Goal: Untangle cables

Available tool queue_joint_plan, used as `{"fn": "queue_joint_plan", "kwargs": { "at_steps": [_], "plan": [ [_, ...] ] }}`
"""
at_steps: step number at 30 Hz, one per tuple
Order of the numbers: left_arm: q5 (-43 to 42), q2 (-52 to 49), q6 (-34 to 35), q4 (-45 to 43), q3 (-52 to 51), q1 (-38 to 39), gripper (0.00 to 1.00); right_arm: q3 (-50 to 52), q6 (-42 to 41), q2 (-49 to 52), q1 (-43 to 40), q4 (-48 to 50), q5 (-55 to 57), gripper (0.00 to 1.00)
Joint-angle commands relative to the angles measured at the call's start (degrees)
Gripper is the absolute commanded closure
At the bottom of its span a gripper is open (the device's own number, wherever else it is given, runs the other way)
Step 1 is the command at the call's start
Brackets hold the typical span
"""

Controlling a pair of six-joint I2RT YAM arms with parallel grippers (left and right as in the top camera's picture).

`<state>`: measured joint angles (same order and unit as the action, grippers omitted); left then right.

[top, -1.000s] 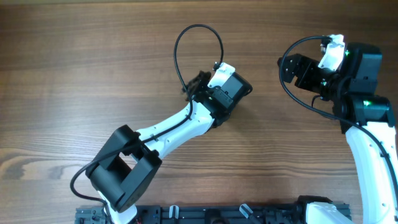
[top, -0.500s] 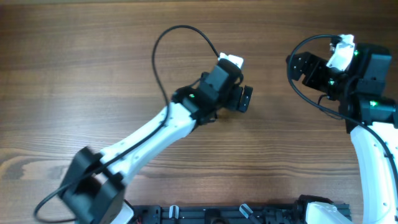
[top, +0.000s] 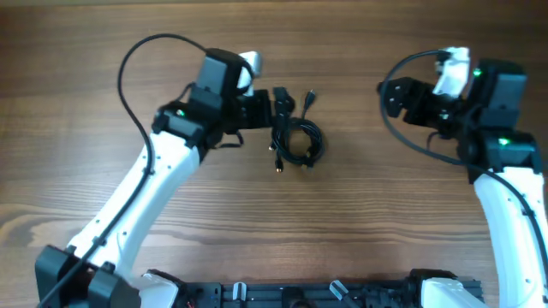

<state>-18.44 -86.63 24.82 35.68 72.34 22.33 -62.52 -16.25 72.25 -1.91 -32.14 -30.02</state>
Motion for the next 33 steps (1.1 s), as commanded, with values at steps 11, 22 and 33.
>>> {"fn": "queue_joint_plan", "kwargs": {
  "at_steps": [11, 22, 33],
  "plan": [
    [-11.8, -5.8, 4.2, 0.5, -0.1, -6.2, 0.08, -1.2, -1.7, 15.6, 13.9, 3.1, -1.0, 0.26],
    [-8.1, -15.3, 5.6, 1.0, -0.1, -1.9, 0.21, -1.2, -1.5, 20.1, 11.7, 4.5, 3.5, 0.28],
    [1.5, -24.2, 2.4, -0.3, -0.1, 2.8, 0.34, -1.2, -0.2, 20.1, 10.9, 1.6, 3.4, 0.27]
  ]
}}
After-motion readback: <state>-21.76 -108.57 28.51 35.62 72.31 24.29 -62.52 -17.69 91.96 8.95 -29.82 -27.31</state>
